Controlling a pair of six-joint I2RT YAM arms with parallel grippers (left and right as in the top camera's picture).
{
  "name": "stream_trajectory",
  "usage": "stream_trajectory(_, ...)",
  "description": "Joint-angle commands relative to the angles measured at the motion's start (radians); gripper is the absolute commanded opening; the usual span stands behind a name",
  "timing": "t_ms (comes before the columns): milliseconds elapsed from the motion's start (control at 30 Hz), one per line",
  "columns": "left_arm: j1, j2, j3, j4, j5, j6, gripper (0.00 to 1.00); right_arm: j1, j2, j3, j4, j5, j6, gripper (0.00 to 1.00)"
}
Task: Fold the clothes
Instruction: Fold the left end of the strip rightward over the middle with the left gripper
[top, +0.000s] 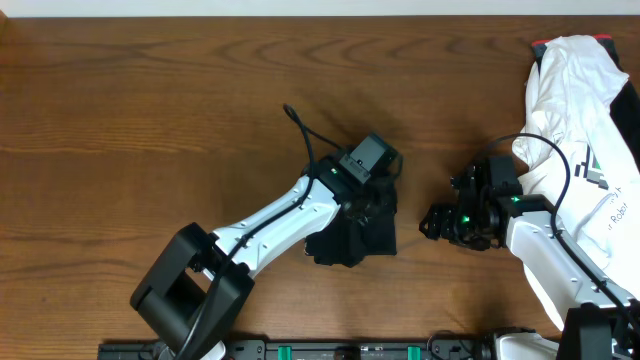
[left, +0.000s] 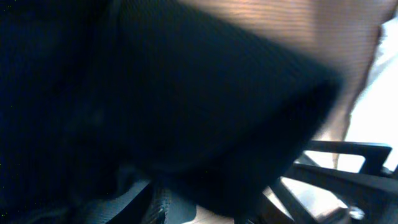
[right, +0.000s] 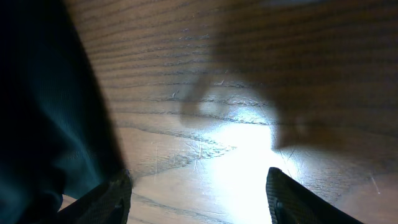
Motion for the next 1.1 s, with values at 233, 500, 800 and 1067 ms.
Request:
stream_trajectory(233,0.006,-0.092,0.075,-0.085,-0.057,0.133,0.35,-0.007,0.004,0.013,0.006,-0.017,-0.039,0.70)
stream_trajectory(500,0.140,-0.109,0.058,-0.373,-0.201,0.260,0.35,-0.007,-0.017,0.013,0.039,-0.245,-0.211,0.66)
stream_trajectory(800,0.216,-0.021,-0.038,-0.379,-0.211,0.341,0.40,-0.005,-0.044,0.013,0.082,-0.387,-0.198,0.73)
stream_trajectory(1067,0.196,0.012,-0.090,-0.382,-0.212,0.359,0.19,0.051,-0.015,0.013,0.129,-0.342,-0.192,0.62)
